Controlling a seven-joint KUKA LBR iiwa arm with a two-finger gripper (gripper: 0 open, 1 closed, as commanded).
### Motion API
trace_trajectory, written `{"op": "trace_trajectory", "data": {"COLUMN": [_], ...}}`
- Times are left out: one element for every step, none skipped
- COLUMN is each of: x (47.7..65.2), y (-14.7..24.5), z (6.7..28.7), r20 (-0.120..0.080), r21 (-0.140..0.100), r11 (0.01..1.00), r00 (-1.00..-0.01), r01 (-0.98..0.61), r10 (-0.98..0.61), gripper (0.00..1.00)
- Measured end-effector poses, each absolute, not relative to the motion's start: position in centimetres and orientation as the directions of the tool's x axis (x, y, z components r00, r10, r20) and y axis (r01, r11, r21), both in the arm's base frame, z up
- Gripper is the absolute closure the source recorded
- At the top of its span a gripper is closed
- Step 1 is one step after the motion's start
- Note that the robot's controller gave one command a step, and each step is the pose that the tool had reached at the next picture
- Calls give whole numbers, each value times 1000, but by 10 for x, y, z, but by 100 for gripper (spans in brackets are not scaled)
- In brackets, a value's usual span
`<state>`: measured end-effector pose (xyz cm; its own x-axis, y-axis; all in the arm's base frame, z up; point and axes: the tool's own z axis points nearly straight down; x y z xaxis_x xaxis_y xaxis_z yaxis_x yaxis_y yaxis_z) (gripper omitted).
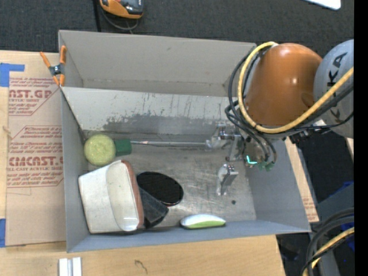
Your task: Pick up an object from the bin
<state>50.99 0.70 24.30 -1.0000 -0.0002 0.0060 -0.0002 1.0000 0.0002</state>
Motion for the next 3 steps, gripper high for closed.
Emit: {"op": "trace_trajectory", "data": {"x": [511, 518, 498], "y": [7, 32, 56], "z": [246, 193, 146], "r20": [-1, -8, -1], "r21": [0, -1, 1], "r11": [1000, 999, 1000], "r00": [-1000, -999, -1000], "r01": [0, -50, 1], "r10": [0, -50, 1], "gripper": [0, 0, 0]}}
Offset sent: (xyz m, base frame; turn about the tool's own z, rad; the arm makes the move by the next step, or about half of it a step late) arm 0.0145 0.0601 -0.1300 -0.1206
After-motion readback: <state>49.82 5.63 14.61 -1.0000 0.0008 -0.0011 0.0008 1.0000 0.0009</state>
